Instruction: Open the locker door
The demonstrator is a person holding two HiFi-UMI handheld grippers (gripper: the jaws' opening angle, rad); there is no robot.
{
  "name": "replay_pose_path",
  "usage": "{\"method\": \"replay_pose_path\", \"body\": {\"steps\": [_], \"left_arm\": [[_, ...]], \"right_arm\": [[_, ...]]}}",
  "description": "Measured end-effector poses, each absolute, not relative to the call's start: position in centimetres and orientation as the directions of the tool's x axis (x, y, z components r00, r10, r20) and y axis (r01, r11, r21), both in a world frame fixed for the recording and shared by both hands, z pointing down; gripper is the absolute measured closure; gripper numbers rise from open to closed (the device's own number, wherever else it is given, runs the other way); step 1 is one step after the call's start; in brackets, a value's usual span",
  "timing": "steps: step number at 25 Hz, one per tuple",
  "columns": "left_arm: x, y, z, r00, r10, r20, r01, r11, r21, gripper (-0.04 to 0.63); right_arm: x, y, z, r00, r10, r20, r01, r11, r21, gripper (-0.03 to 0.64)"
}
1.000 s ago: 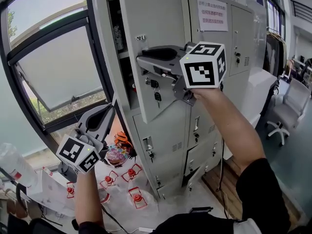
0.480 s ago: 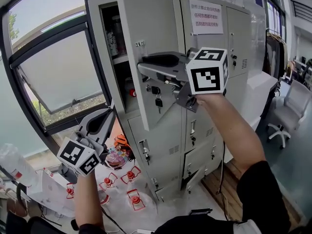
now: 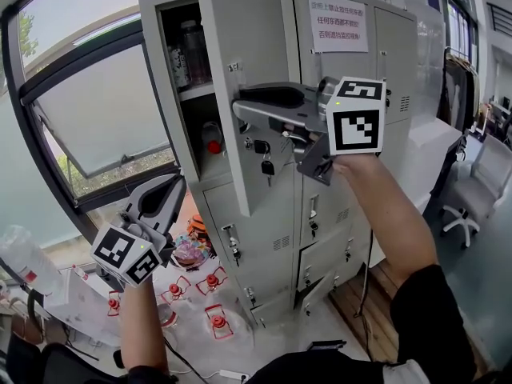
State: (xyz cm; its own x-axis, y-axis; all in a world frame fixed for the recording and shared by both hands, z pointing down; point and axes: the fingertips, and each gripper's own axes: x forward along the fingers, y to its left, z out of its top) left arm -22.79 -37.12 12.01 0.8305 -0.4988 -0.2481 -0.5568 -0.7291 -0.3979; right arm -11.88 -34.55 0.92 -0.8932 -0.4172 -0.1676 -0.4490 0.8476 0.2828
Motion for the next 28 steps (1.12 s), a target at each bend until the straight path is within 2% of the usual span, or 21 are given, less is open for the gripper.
{"method": "replay_pose_path", "body": {"steps": [28], "left_arm": [[-15.9, -32.0, 13.7, 0.786, -0.583, -0.205, -0.611, -0.687, -0.392, 0.580]], "right_arm": [[-5.3, -30.9, 1.1, -0.961, -0.224, -0.164, -0.259, 0.936, 0.238, 0.535]]}}
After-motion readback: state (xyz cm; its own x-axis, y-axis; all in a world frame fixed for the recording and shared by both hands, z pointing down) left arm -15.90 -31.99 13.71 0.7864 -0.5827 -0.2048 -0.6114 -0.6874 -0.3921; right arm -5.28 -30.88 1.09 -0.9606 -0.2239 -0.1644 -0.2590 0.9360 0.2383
